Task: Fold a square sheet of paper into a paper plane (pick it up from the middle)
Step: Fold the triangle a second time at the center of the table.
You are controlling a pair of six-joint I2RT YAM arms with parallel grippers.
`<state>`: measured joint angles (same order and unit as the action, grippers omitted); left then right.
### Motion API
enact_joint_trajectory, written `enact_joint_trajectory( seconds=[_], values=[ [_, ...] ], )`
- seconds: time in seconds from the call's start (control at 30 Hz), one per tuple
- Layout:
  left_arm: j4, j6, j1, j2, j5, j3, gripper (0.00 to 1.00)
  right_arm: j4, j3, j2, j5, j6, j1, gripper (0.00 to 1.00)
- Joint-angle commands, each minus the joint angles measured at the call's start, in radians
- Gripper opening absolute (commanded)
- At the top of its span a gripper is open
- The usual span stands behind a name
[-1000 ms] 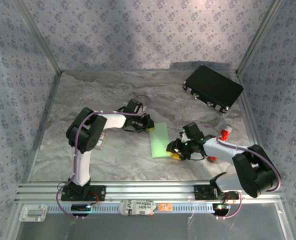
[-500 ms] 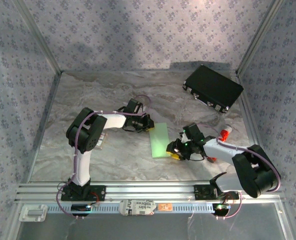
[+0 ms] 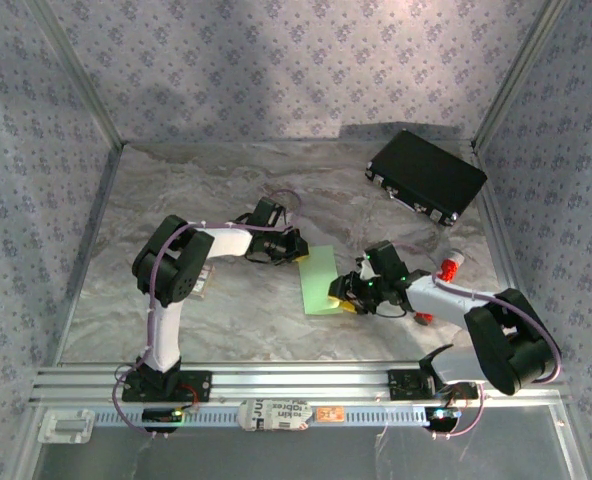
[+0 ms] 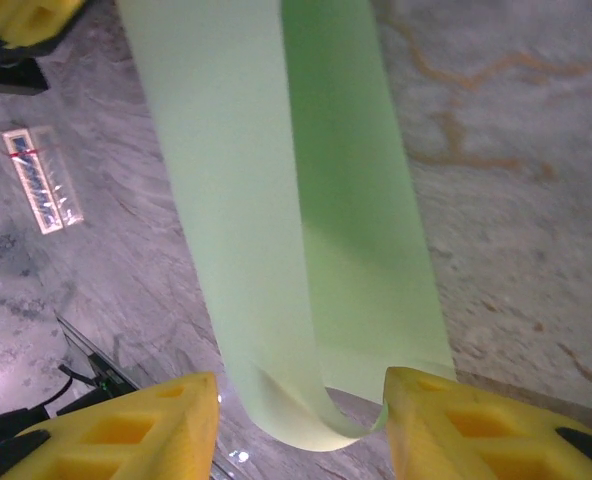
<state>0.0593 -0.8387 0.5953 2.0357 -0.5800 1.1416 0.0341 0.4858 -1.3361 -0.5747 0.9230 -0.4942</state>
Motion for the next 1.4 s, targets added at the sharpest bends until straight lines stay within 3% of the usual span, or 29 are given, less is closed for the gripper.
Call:
enact_joint_trajectory(
  seconds=[0.0, 0.47, 0.97, 1.07, 1.23, 1.37],
  values=[
    [-0.044, 0.001, 0.008, 0.021, 0.002, -0.020, 0.06, -0.034, 0.035, -0.017, -0.020, -0.062, 0.014, 0.49],
    [-0.023, -0.010, 0.008, 0.014, -0.009, -0.024, 0.07, -0.119, 0.065, -0.117, -0.161, -0.198, 0.085, 0.46],
    [0.009, -0.025, 0.008, -0.012, -0.020, -0.025, 0.08, -0.147, 0.048, -0.211, -0.202, -0.232, 0.123, 0.25],
    [0.014, -0.027, 0.010, -0.026, -0.029, -0.015, 0.13, -0.156, 0.042, -0.219, -0.190, -0.230, 0.124, 0.19],
    [0.013, -0.017, 0.013, -0.123, 0.007, -0.026, 0.40, -0.174, 0.034, -0.216, -0.145, -0.184, 0.122, 0.09],
    [-0.041, 0.012, 0.020, -0.217, 0.059, -0.033, 0.49, -0.274, -0.002, -0.208, -0.073, -0.070, 0.106, 0.05]
  ],
)
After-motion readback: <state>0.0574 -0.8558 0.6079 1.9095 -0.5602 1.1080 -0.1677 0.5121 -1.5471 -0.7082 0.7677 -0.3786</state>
